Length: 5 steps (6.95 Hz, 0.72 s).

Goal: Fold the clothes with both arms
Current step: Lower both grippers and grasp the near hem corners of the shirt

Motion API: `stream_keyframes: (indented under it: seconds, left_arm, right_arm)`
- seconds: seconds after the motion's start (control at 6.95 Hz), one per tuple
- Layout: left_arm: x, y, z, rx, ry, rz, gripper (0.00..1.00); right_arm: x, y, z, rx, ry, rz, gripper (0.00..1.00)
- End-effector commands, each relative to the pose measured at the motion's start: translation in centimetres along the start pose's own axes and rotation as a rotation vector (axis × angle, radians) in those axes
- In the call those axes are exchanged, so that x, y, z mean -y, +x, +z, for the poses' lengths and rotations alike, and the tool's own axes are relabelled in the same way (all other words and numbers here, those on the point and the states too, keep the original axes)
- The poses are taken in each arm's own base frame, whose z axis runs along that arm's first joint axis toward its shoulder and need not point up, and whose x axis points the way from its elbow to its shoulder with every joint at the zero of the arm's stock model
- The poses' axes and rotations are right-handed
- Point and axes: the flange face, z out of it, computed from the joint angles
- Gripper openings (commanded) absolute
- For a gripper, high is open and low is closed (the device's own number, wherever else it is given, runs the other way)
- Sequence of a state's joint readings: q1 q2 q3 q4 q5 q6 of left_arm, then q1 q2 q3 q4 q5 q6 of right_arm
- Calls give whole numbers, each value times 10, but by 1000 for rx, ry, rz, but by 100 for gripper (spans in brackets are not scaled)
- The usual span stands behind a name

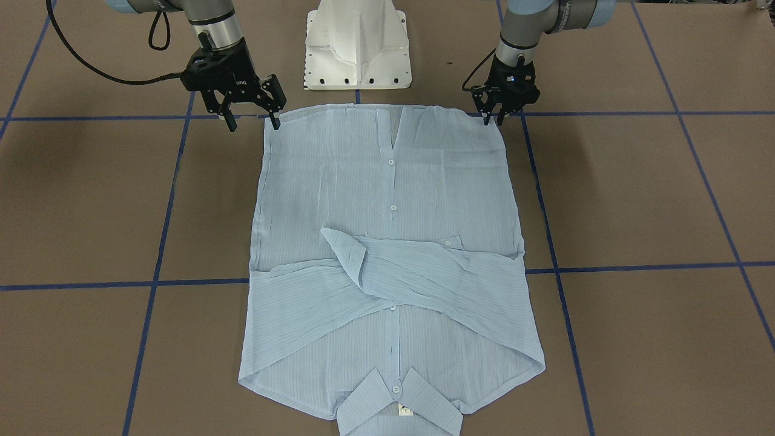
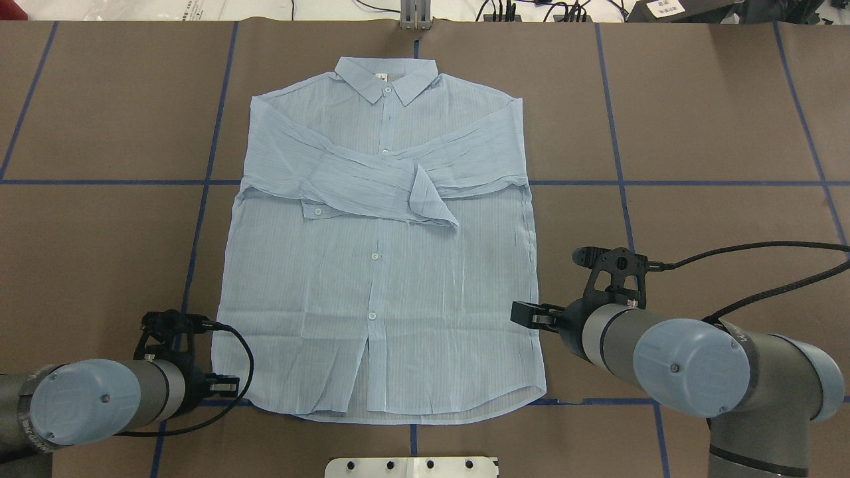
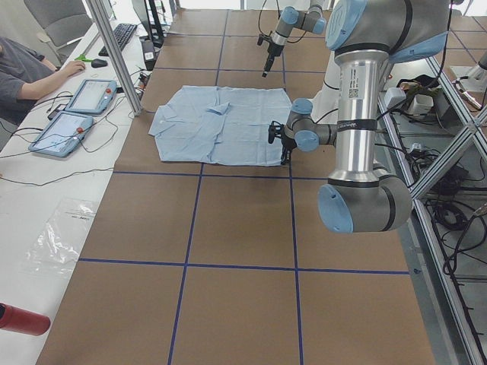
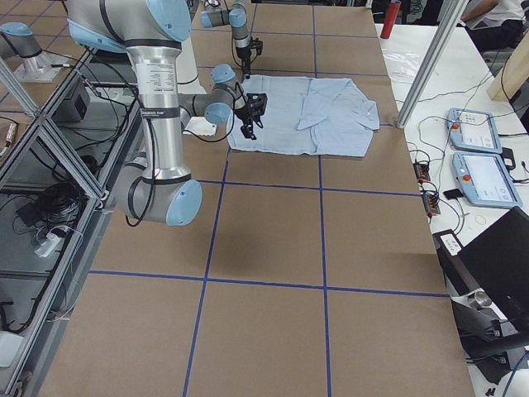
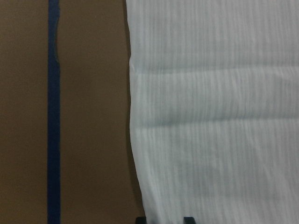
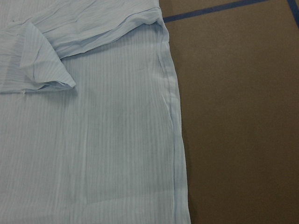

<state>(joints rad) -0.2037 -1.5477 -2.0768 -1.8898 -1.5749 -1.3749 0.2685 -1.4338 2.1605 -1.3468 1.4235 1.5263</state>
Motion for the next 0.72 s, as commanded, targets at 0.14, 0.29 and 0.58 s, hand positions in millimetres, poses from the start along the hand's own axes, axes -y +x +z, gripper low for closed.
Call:
stream_keyframes:
  seconds: [0.14,0.29,0.58]
  left_arm:
    - [2,5,-4,-14,4,-4,0]
    - [1,6,-4,-14,4,-3,0]
    - [2,6,-5,-15,6,-3,0]
  right_arm:
    - [-5,3,4,-12,-2,-6,100]
    - [-17,4,10,-29,17,-24,97]
    - [-63,6,25,-51,39,27,77]
